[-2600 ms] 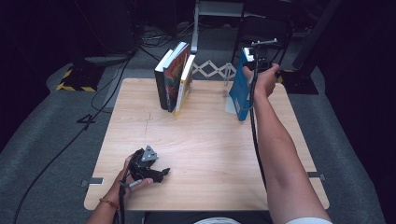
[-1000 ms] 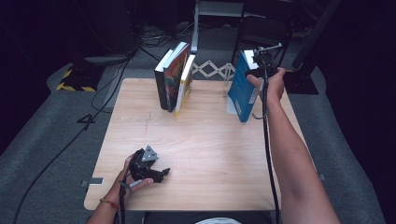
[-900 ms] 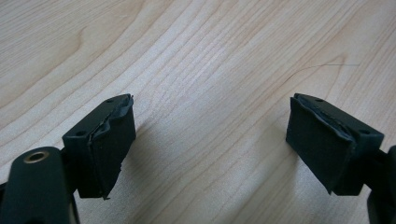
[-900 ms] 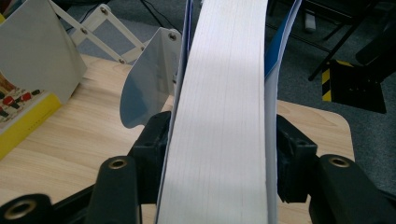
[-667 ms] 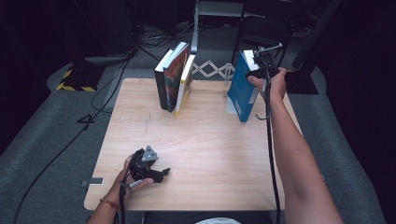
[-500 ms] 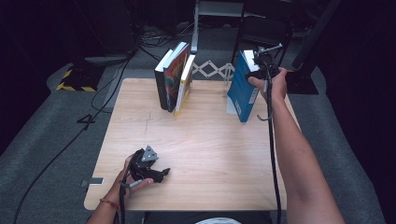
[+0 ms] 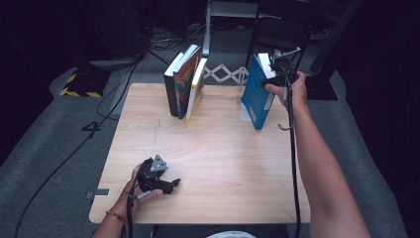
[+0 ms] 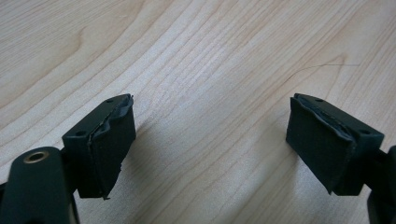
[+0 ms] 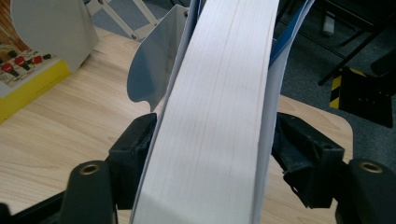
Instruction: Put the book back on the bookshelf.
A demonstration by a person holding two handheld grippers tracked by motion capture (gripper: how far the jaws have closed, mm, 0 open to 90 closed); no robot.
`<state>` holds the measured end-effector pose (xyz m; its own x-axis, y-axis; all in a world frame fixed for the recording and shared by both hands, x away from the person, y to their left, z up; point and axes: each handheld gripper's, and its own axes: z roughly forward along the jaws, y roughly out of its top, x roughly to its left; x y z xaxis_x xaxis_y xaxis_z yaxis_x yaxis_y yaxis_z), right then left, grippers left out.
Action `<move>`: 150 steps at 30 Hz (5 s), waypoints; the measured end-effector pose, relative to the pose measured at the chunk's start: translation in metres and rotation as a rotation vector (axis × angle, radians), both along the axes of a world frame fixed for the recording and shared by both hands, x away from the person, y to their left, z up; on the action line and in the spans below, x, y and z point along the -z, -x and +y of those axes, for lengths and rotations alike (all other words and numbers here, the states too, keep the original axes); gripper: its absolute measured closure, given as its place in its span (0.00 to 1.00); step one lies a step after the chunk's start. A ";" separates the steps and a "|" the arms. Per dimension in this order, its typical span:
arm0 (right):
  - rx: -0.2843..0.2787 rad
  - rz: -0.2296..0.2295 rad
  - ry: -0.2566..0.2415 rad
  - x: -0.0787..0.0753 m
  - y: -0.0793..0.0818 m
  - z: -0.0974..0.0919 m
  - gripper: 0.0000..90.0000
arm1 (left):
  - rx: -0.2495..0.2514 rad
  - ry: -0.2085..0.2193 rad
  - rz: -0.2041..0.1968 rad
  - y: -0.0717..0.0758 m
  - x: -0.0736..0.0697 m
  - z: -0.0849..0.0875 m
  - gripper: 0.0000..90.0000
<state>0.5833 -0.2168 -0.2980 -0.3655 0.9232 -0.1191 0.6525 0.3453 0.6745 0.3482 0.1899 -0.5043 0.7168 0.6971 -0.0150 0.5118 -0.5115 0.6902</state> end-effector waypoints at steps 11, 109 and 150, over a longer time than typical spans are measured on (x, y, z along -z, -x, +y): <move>-0.044 -0.024 -0.002 0.005 0.004 -0.008 0.28 | -0.001 -0.002 -0.001 0.000 0.000 0.000 0.18; -0.365 -0.098 0.099 0.084 0.120 -0.054 0.28 | -0.005 -0.002 -0.001 0.000 0.000 0.000 0.18; -0.456 -0.159 0.083 0.148 0.189 -0.099 0.27 | -0.011 0.000 -0.002 0.000 0.000 -0.001 0.18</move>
<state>0.3944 -0.3160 -0.4462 -0.7016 0.6584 -0.2724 0.3136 0.6287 0.7116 0.3479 0.1890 -0.5044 0.7092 0.7049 -0.0132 0.5158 -0.5060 0.6913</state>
